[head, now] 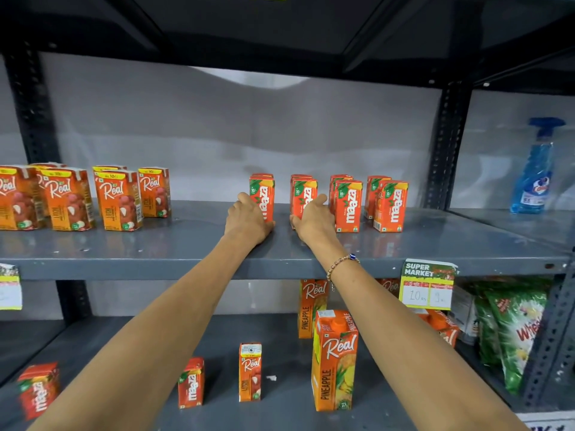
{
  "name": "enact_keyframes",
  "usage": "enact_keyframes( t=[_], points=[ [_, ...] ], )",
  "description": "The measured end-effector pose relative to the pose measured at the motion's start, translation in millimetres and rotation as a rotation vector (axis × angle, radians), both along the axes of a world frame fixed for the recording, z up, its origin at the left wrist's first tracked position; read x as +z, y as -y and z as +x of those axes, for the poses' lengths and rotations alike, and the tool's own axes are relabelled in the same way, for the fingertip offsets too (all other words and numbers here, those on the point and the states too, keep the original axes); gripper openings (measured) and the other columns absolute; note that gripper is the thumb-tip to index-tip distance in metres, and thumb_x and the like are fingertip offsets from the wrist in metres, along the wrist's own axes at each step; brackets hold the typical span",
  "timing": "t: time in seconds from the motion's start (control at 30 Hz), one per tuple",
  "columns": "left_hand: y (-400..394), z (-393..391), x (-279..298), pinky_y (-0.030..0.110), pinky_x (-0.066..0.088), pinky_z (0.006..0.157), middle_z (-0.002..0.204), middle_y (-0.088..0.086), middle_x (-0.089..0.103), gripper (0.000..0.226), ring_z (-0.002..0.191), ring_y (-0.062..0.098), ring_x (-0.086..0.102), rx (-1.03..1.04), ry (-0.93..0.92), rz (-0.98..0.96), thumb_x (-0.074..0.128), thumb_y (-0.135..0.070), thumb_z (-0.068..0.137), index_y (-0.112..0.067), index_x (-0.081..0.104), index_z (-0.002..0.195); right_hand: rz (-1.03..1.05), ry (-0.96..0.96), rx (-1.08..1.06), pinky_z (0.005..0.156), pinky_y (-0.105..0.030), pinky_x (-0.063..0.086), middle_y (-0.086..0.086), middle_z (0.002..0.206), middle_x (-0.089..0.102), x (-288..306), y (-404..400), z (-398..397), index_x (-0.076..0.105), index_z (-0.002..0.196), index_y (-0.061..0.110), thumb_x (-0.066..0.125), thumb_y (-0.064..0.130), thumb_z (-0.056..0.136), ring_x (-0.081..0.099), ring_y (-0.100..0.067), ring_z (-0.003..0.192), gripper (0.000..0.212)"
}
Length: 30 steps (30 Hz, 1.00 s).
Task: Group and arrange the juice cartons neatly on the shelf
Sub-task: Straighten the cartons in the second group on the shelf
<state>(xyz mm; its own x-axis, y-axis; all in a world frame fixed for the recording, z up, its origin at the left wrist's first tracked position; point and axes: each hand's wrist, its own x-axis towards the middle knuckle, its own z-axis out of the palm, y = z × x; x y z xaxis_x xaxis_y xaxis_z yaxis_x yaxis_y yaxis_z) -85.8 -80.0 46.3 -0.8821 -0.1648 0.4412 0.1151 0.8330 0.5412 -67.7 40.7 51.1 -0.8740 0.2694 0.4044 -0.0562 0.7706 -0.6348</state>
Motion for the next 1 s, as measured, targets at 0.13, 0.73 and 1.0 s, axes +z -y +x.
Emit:
enact_keyframes(
  t=[0.13,0.73,1.0],
  points=[
    [0.4,-1.1,-1.6,0.041,0.045,0.096,0.127,0.020,0.049,0.069,0.119,0.034,0.049,-0.001,-0.025,-0.027,0.071,-0.035,0.080,-0.001,0.032,0.125,0.007,-0.009,-0.001,0.097,-0.039,0.047,-0.015,0.137,0.049,-1.0,0.6,-1.3,0.024,0.139,0.006,0.064,0.030,0.087,0.053,-0.034,0.124,0.070],
    [0.8,-1.7,-2.6,0.041,0.049,0.094,0.125,0.019,0.050,0.069,0.116,0.033,0.052,-0.001,-0.022,-0.024,0.073,-0.034,0.079,-0.002,0.032,0.125,-0.028,-0.026,0.001,0.096,-0.040,0.048,-0.016,0.134,0.050,-2.4,-0.9,-3.1,0.027,0.137,0.007,0.066,0.030,0.086,0.053,-0.034,0.122,0.068],
    [4.2,-0.6,-1.8,0.042,0.044,0.097,0.130,0.021,0.048,0.071,0.121,0.035,0.049,-0.024,0.023,-0.056,0.070,-0.038,0.082,-0.002,0.030,0.127,-0.023,-0.009,0.034,0.098,-0.039,0.047,-0.016,0.134,0.051,-2.2,-6.0,1.0,0.033,0.134,0.004,0.068,0.032,0.084,0.052,-0.033,0.123,0.067]
  ],
)
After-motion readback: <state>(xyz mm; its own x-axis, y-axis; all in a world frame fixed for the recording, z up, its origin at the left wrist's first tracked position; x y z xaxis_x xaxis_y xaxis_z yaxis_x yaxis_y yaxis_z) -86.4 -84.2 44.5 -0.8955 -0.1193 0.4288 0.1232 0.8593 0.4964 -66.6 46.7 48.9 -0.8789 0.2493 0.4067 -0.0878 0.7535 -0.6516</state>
